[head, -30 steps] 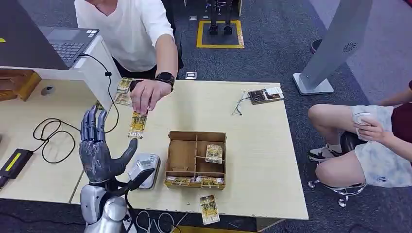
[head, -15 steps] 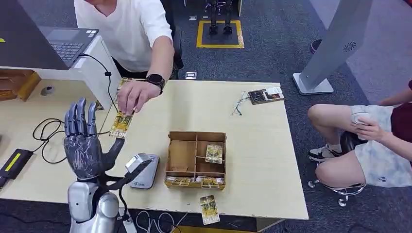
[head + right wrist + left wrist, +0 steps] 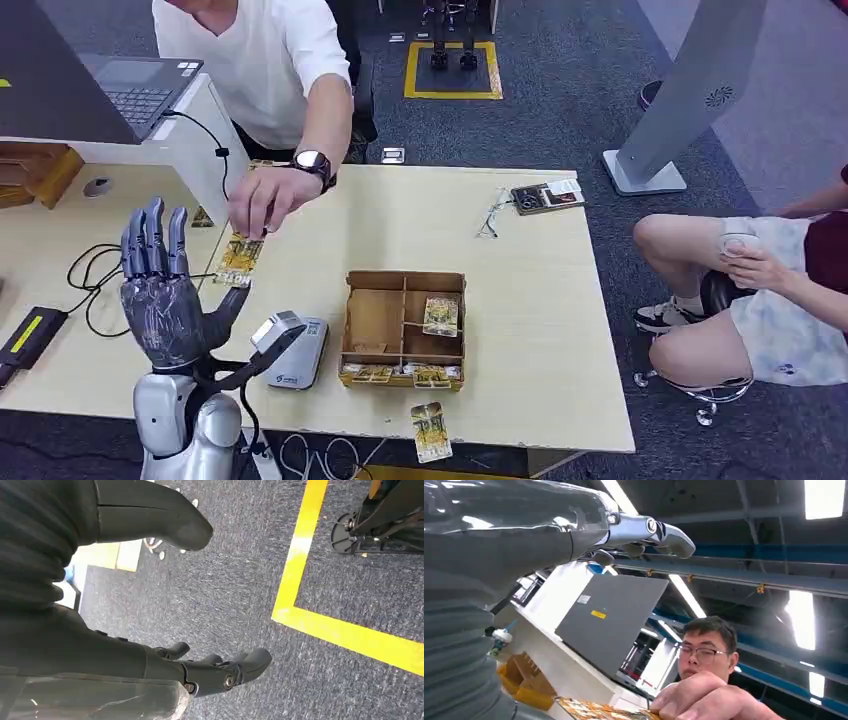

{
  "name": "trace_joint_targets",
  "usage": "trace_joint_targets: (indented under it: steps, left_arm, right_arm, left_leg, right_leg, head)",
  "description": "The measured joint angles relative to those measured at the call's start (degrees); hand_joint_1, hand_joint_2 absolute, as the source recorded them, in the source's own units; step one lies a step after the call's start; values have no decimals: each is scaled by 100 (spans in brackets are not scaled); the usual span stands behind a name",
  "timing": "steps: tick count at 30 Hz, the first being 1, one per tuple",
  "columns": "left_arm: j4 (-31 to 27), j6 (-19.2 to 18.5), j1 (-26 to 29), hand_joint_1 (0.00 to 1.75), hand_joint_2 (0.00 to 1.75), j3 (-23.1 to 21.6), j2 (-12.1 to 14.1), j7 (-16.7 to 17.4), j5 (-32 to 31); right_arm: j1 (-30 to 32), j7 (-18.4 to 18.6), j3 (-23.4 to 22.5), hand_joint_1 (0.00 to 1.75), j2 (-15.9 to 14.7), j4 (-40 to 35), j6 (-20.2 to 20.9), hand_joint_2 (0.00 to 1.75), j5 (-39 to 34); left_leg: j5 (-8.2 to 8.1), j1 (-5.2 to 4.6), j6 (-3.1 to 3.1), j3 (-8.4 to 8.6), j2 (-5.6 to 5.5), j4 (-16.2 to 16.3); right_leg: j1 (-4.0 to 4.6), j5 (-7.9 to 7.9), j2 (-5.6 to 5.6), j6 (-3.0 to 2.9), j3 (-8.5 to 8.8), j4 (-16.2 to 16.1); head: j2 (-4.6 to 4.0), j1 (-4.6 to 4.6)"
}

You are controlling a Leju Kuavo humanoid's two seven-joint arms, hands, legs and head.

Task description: Pass the card to the sensor for recognition and then transmit it.

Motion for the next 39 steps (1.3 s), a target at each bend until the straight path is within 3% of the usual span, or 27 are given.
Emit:
trace_joint_targets:
  steps: [3, 4, 5, 11, 39]
  left_arm:
    - [0, 0, 0, 0, 175, 0, 0, 24, 72]
    - [2, 0, 0, 164, 175, 0, 0, 41, 94]
    - [2, 0, 0, 175, 175, 0, -2, 52, 120]
    - [98, 0, -3, 175, 175, -2, -2, -142, 564]
    - [308, 0, -12, 175, 175, -7, -15, -166, 801]
  right_arm:
    - [1, -13, 0, 0, 0, 2, -7, 175, 7]
    - [0, -13, 0, 0, 0, 4, -11, 175, 7]
    - [0, -15, 0, 0, 0, 2, -13, 175, 9]
    - [1, -57, -2, 0, 0, 2, -15, 175, 20]
    - [6, -105, -15, 0, 0, 2, -11, 175, 96]
  left_leg:
    - [0, 0, 0, 0, 0, 0]
    - [0, 0, 0, 0, 0, 0]
    - [0, 0, 0, 0, 0, 0]
    - [0, 0, 0, 0, 1, 0]
    - [0, 0, 0, 0, 1, 0]
  right_leg:
    - [0, 0, 0, 0, 0, 0]
    - [0, 0, 0, 0, 0, 0]
    - [0, 0, 0, 0, 0, 0]
    - [0, 0, 1, 0, -1, 0]
    - [0, 0, 1, 0, -1, -1]
  head:
    - [0, 2]
    - [0, 0]
    - [0, 2]
    - [0, 0]
    - [0, 0]
